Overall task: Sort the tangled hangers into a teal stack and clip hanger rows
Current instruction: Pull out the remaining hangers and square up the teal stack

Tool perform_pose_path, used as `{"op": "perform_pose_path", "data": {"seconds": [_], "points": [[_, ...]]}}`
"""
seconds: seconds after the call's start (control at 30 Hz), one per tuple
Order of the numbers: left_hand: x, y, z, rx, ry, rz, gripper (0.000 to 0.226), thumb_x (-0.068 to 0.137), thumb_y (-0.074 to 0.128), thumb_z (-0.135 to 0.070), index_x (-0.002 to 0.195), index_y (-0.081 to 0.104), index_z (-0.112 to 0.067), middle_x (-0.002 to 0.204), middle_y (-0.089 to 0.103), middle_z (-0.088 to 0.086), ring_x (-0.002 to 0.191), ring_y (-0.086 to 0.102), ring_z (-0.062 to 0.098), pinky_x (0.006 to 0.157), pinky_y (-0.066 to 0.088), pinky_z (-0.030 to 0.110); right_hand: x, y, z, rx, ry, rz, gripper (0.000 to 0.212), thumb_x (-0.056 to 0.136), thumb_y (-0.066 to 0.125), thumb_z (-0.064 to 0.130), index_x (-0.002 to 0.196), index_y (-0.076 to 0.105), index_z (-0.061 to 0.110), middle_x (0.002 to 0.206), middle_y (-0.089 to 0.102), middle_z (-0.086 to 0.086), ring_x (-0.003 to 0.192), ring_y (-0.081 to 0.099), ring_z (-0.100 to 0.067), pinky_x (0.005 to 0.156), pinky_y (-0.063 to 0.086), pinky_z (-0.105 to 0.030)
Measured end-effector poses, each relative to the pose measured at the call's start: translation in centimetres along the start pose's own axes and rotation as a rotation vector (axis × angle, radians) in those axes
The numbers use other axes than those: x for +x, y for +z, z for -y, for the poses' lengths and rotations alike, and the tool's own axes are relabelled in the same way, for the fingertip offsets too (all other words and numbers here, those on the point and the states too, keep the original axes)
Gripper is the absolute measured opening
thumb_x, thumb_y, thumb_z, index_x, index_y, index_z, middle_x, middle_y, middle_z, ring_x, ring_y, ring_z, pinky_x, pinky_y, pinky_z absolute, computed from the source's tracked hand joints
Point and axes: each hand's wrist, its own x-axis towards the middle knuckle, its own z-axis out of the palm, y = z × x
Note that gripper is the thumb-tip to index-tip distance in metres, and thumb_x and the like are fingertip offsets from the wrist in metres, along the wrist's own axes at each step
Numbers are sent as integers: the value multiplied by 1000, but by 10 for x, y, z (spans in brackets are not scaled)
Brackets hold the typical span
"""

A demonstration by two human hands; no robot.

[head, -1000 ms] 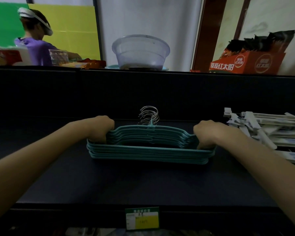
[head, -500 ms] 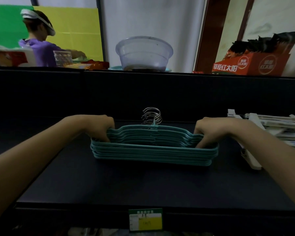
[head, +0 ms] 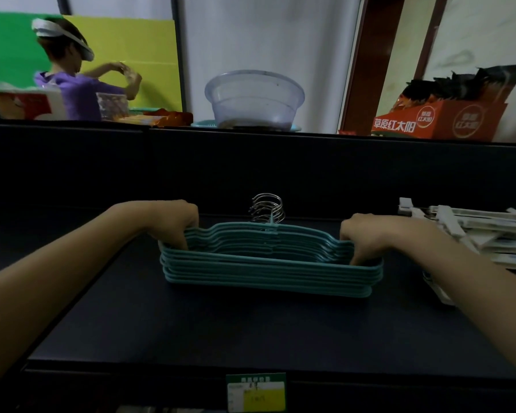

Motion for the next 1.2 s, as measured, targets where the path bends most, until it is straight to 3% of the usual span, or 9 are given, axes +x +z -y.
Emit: {"op": "perform_pose_path", "data": {"seconds": [0.1,0.27,0.43,0.5,0.53,0.63,0.7,0.8,1.2], "points": [[-1,1,0,21,39,-27,28,79,70,-22,56,55,-27,63,59,-11,59,57,3,54,47,18,3,4,5,-85,31,-29,25,83,66,27,69,47,22,73,45,6,73,50,-14,60,43,-23],[-1,1,-1,66,45,-41,31,80,67,-19,53,53,-24,61,58,-6,58,55,8,56,47,22,-1,1,11,-133,38,-4,32,85,64,29,110,59,10,91,50,0,84,49,-17,72,43,-26],[-3,0,0,8,35,1,26,79,68,-20,57,57,-26,63,59,-10,62,58,7,61,50,23,-4,0,1,-50,-8,-2,22,85,63,36,82,60,14,75,54,3,66,50,-12,57,41,-21],[-11,-1,7,-135,42,49,10,80,68,-28,76,69,-20,76,68,-7,75,66,11,72,54,25,-10,3,-11,150,-66,-15,36,80,63,49,81,70,14,76,66,-1,65,58,-16,59,44,-24],[-16,1,10,-258,49,76,21,79,67,-38,87,72,-18,84,72,-6,81,68,11,77,55,25,-15,6,-16,286,-101,-20,43,74,62,59,85,73,19,80,71,0,70,63,-18,62,46,-25],[-28,29,14,-980,16,31,43,82,50,-54,90,74,-19,91,75,-4,87,69,7,76,55,21,-30,29,-21,831,-110,-68,61,62,46,83,85,76,35,90,74,15,87,67,-3,79,45,-18],[-24,55,11,-1518,-10,-67,60,86,36,-57,88,76,-12,96,74,9,90,69,19,80,52,31,-28,52,-17,1330,-26,-165,68,79,31,73,88,77,24,97,75,2,94,67,-14,87,45,-29],[-13,77,3,-1895,-23,-295,73,93,23,-54,74,77,-9,86,74,12,76,71,23,77,46,38,-20,75,0,1854,-5,-314,73,92,23,58,77,78,13,95,73,-14,82,71,-23,79,49,-37],[-9,79,-22,-2008,-86,-581,72,93,27,-52,65,75,-6,73,73,14,64,69,26,67,49,37,-13,81,15,1989,58,-557,80,94,14,58,93,72,4,95,73,-17,95,67,-33,86,50,-43]]}}
